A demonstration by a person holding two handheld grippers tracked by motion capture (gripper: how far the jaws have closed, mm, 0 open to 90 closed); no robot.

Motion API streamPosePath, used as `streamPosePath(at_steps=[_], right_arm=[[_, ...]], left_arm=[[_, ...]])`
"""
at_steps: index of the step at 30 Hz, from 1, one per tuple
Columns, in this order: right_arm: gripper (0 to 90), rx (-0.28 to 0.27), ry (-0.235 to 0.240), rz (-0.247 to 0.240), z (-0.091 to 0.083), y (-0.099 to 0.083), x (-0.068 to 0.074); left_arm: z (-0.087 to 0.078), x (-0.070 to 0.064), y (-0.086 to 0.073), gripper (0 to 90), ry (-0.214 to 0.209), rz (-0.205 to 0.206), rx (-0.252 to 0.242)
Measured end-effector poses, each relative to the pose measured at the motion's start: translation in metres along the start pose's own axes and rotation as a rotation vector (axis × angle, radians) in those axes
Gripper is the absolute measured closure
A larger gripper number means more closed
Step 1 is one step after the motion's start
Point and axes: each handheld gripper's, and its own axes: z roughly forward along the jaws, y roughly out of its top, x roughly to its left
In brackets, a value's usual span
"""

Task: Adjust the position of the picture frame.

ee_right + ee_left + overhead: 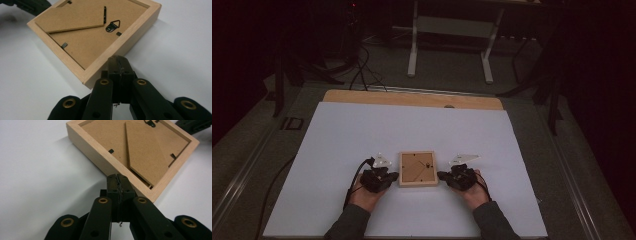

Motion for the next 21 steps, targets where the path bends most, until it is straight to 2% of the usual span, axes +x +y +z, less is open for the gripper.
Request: streamPosePath(at_steps=[9,15,21], right_arm=[[89.9,0.001,0.016,-0.028,0.010,0.006,0.012],[89.9,-0.006,0.011,-0.028,0.012,0.008,0.014],[89.9,-0.009,-0.008,-0.016,0.015,0.009,0.012]], left_arm=[[-0.008,0.012,-0.007,89.7,0.011,-0.019,-0.019],[-0.008,0.015,-0.008,89.9,0.014,-0.037,-0.037],[-0.006,0.015,-0.008,90.0,0.015,-0.037,-0.049]])
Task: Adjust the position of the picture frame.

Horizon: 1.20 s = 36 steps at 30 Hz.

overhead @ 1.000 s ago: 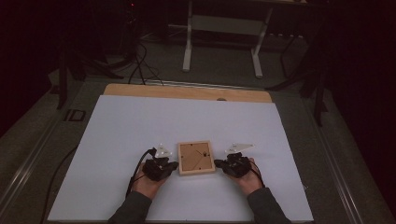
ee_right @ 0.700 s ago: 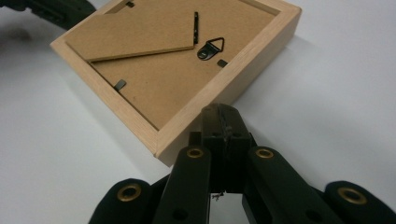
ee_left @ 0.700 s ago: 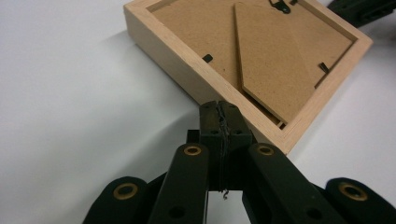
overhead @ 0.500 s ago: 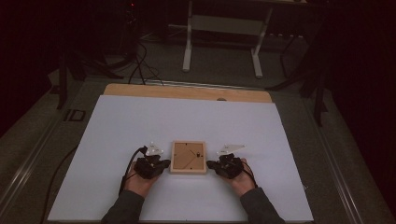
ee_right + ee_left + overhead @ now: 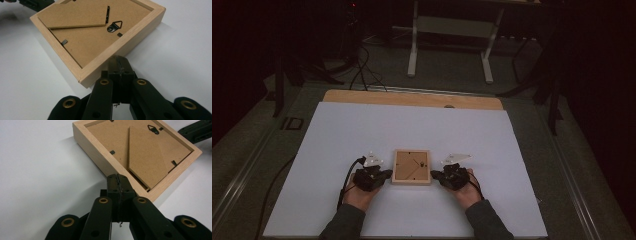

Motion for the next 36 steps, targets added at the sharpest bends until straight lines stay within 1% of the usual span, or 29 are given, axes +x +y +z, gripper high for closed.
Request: streamPosePath(at_steps=[4,7,10,12,16,21,22,24,27,31,36], right_arm=[[89.9,-0.006,-0.008,0.015,0.0011,0.0003,-0.0029],[89.9,-0.008,-0.014,0.017,0.0019,0.0008,-0.0035],[89.9,-0.010,-0.022,0.021,0.0033,0.0016,-0.0045],[89.9,-0.011,-0.021,0.023,0.0035,0.0017,-0.0047],[89.9,-0.011,-0.024,0.026,0.0044,0.0017,-0.0052],[89.8,-0.013,-0.031,0.035,0.0045,0.0016,-0.0069],[89.8,-0.014,-0.033,0.034,0.0043,0.0015,-0.0077],[89.8,-0.017,-0.033,0.046,0.0041,0.0010,-0.0092],[89.9,-0.017,-0.033,0.045,0.0044,0.0005,-0.0093],[89.8,-0.016,-0.032,0.043,0.0045,0.0001,-0.0092],[89.8,-0.014,-0.035,0.045,0.0050,0.0003,-0.0092]], left_arm=[[0.0027,0.0001,0.0010,90.0,0.011,-0.001,-0.013],[0.0037,0.0022,0.0015,90.0,0.004,0.000,-0.017],[0.0049,0.0036,0.0020,90.0,0.005,-0.003,-0.022],[0.0055,0.0045,0.0023,90.0,0.003,-0.011,-0.028],[0.0057,0.0036,0.0025,90.0,0.010,-0.008,-0.027],[0.0067,0.0019,0.0027,90.0,0.005,-0.012,-0.030],[0.0071,0.0013,0.0027,90.0,0.002,-0.011,-0.030],[0.0076,0.0007,0.0027,90.0,0.008,-0.001,-0.034],[0.0079,0.0019,0.0027,89.9,0.004,-0.005,-0.035],[0.0085,0.0018,0.0030,89.8,0.008,-0.014,-0.042],[0.0087,0.0019,0.0032,89.6,0.015,-0.007,-0.046]])
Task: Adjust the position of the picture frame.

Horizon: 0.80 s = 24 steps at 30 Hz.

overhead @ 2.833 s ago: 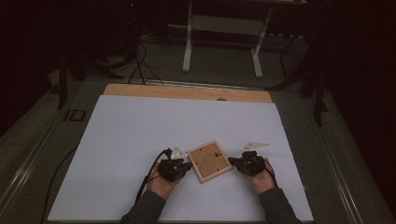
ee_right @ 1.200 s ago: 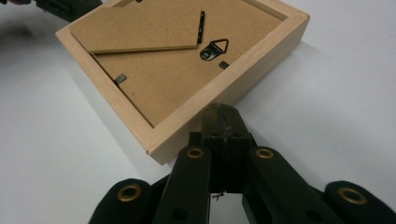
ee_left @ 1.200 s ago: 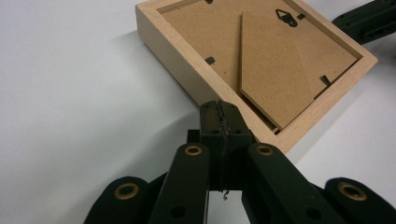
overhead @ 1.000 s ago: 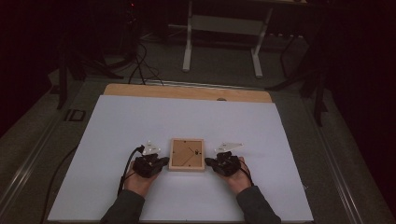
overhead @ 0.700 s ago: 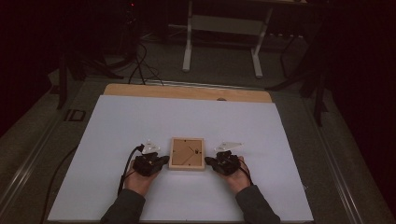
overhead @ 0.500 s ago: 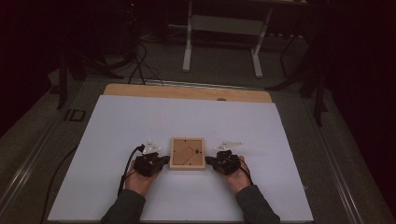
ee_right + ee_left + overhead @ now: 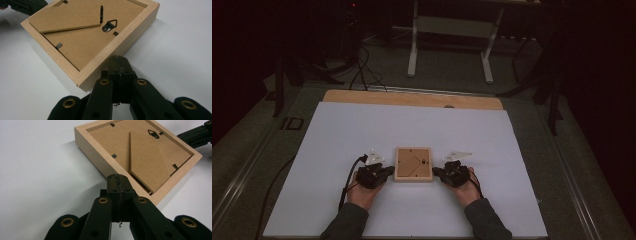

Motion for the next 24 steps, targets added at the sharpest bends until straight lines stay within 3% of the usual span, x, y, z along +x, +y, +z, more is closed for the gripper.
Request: streamPosePath(at_steps=[10,19,24], right_arm=[[82.6,-0.014,-0.019,-0.023,-0.004,0.001,-0.003],[78.9,-0.052,-0.037,-0.002,-0.016,0.003,-0.010],[77.8,-0.061,-0.040,0.004,-0.021,0.003,-0.013]], left_arm=[[-0.008,0.008,0.001,79.3,0.025,-0.018,-0.031],[-0.021,0.013,0.004,74.0,0.026,-0.032,-0.085],[-0.027,0.012,0.009,71.0,0.017,-0.011,-0.094]])
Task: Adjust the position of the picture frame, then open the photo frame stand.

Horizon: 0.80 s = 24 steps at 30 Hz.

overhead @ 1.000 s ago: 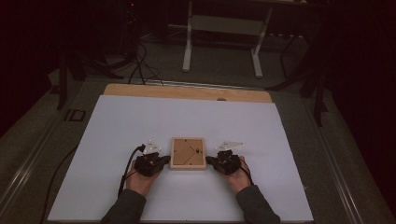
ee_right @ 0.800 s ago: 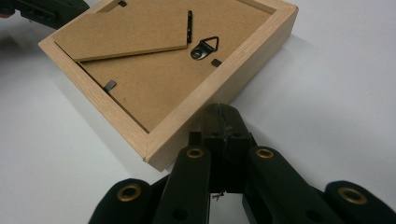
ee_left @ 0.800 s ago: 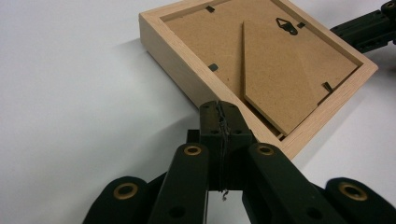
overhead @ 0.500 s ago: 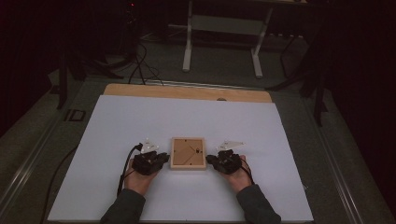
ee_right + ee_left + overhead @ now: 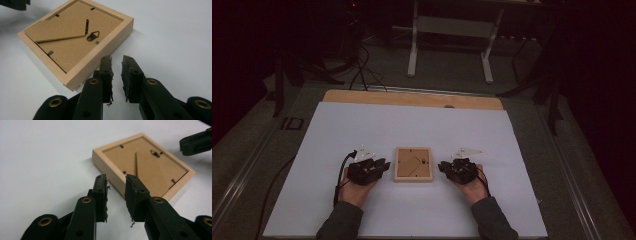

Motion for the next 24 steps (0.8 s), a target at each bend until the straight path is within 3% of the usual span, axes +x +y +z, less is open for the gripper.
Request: streamPosePath(at_steps=[4,11,18,24], right_arm=[[76.4,-0.001,0.002,-0.002,-0.002,-0.001,-0.002],[75.6,-0.006,-0.002,-0.001,-0.005,-0.001,-0.003],[72.6,-0.012,-0.004,0.009,-0.011,-0.002,-0.006],[71.3,-0.019,-0.003,0.012,-0.015,-0.003,-0.007]], left_arm=[[-0.005,-0.001,0.004,67.6,-0.004,0.018,-0.012],[-0.007,-0.002,0.006,63.1,-0.029,0.013,-0.015],[-0.009,-0.012,0.016,58.0,-0.072,0.093,-0.008],[-0.012,-0.014,0.027,57.8,-0.088,0.102,-0.006]])
